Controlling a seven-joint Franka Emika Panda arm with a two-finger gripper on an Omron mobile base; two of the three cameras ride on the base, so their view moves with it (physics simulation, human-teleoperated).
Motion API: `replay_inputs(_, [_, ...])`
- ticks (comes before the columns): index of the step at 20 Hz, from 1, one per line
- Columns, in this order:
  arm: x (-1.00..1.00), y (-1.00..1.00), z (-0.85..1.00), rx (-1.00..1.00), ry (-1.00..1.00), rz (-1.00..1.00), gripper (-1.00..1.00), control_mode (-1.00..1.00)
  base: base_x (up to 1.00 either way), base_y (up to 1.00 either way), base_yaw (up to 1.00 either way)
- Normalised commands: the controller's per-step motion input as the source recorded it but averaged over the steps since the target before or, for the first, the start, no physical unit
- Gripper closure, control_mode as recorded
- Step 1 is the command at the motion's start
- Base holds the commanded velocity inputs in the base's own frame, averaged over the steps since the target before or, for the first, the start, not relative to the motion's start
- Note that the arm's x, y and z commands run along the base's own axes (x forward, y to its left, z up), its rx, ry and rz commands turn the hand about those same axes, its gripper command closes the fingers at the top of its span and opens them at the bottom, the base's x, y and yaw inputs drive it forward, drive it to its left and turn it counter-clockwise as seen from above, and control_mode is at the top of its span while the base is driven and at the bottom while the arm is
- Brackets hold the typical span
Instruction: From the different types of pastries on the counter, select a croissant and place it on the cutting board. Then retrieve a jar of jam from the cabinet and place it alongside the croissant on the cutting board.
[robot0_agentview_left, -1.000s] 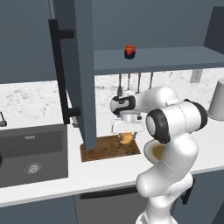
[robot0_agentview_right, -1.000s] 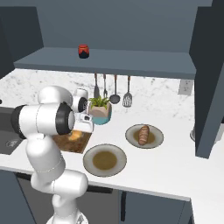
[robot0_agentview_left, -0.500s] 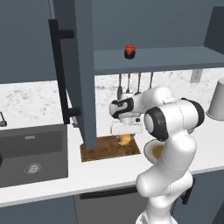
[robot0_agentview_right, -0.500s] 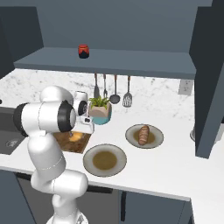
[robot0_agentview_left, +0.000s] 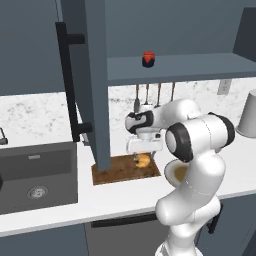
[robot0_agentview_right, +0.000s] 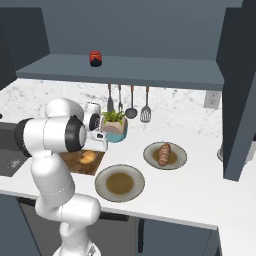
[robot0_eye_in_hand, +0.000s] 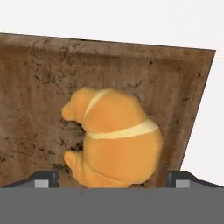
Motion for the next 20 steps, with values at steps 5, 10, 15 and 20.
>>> replay_inputs(5, [-0.07, -0.22, 0.91, 0.14, -0.02, 0.00, -1.00, -1.00, 0.00, 0.00, 0.00])
replay_inputs(10, [-0.57, -0.38, 0.21, 0.08, -0.22, 0.01, -1.00, -1.00, 0.00, 0.00, 0.00])
replay_inputs(15, [-0.85, -0.54, 0.02, 0.08, -0.25, 0.04, -1.00, -1.00, 0.00, 0.00, 0.00])
replay_inputs(20, [-0.83, -0.46, 0.32, 0.11, -0.26, 0.05, -1.00, -1.00, 0.00, 0.00, 0.00])
